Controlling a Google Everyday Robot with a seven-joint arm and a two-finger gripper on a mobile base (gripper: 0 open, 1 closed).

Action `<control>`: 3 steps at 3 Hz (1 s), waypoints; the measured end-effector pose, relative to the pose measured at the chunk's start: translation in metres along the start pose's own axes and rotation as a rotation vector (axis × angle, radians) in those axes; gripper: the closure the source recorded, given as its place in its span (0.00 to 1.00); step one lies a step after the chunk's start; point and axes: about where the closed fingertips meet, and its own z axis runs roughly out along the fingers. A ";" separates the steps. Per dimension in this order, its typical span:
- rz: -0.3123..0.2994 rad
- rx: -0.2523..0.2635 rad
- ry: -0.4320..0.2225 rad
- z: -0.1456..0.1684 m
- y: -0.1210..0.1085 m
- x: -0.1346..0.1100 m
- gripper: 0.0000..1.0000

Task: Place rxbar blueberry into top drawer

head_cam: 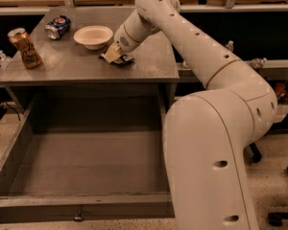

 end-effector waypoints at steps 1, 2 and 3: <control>-0.062 -0.010 -0.017 -0.026 0.012 -0.004 1.00; -0.235 -0.071 -0.090 -0.119 0.076 -0.003 1.00; -0.310 -0.138 -0.154 -0.172 0.138 0.021 1.00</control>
Offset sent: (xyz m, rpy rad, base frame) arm -0.2588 -0.1201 0.2018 0.0714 -0.3129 0.4954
